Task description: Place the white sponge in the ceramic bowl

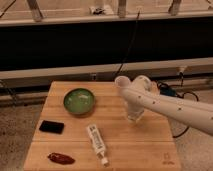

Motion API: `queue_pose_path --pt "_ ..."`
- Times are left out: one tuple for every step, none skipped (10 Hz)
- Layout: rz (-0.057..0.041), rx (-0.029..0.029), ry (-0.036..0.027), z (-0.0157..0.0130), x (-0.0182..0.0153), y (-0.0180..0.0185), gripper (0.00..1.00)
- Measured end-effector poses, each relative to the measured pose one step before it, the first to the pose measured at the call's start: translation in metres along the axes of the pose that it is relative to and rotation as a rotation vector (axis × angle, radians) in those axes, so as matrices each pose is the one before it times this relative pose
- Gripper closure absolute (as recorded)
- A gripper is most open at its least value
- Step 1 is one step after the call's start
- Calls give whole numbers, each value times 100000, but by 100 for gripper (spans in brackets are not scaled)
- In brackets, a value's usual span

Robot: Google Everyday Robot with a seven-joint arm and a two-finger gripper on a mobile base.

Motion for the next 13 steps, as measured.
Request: queue_pose_path --pt "-453 1 844 -403 -20 -1102 98" --pt "-16 -191 627 -241 29 -563 98" --pt "-277 -43 526 -435 13 -590 98" --pt "-1298 104 -93 -539 -341 -1021 98" --pt "-1084 6 278 -375 -154 -902 98" --pt "-955 181 360 -290 -276 -1178 98" --pt "-1073 106 200 -310 -356 -1270 98" --pt "-914 -23 365 -370 -31 -1287 98" --pt "-583 63 126 -108 113 -305 98" --pt "-393 37 -90 -61 69 -276 98" --pt "-1217 337 11 -271 -339 -1208 98" --pt "-1104 189 99 -310 -428 -1397 98" --pt "-1066 135 213 -257 -397 -1156 98"
